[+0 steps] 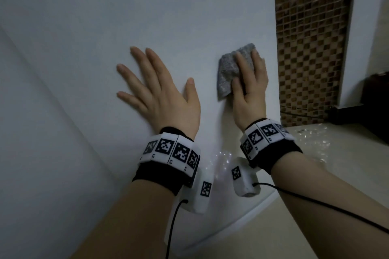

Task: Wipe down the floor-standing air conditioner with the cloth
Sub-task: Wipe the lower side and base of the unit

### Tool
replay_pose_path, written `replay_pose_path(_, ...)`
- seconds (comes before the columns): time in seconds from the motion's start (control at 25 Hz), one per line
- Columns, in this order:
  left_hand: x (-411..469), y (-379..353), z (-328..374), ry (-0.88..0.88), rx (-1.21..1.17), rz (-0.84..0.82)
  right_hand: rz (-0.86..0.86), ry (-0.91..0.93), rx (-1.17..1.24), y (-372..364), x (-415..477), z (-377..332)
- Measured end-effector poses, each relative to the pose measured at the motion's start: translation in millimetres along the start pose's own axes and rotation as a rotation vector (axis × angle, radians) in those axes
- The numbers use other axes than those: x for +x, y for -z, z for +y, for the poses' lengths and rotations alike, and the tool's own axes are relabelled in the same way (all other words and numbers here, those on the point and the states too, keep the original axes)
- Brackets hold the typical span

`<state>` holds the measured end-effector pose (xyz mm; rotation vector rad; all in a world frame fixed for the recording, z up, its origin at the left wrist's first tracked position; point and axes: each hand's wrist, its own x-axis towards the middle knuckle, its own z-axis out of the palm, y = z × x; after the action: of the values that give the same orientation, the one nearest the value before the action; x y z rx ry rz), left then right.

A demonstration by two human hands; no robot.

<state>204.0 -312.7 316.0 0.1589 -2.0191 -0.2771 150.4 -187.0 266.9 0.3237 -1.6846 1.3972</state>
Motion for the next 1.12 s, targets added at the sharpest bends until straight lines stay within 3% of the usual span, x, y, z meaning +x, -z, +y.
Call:
replay_pose_path(0.12, -0.6, -2.8, 4.1, 0.002, 0.024, 0.008, 0.184, -0.232, 0.145, 11.0, 13.7, 6.8)
replay_pose_path(0.32, -1.0, -8.2, 9.0, -0.043, 0.060, -0.006, 0.020, -0.027, 0.092, 5.5, 3.6, 8.1)
replay_pose_path(0.48, -1.6, -10.5, 14.0, -0.040, 0.062, 0.002, 0.195, -0.276, 0.202, 9.5, 25.2, 5.0)
replay_pose_path(0.64, -0.1, -14.1, 21.6, -0.041, 0.073, 0.008, 0.036, -0.051, 0.136, 3.5, 16.1, 2.0)
replay_pose_path(0.8, 1.6, -17.0, 25.5, -0.020, 0.080, 0.040, 0.183, -0.306, 0.187, 17.6, 41.2, 11.1)
replay_pose_path(0.84, 1.6, -18.0, 26.5, -0.017, 0.083, 0.045, 0.188, -0.328, 0.173, 18.5, 42.0, 11.7)
replay_pose_path(1.0, 2.1, -19.9, 29.9, -0.006, 0.087, 0.054, 0.065, -0.139, 0.143, 17.8, 26.8, 20.1)
replay_pose_path(1.12, 1.1, -20.0, 29.8, -0.003, 0.088, 0.058, 0.161, -0.343, 0.179, 29.3, 35.8, 32.2)
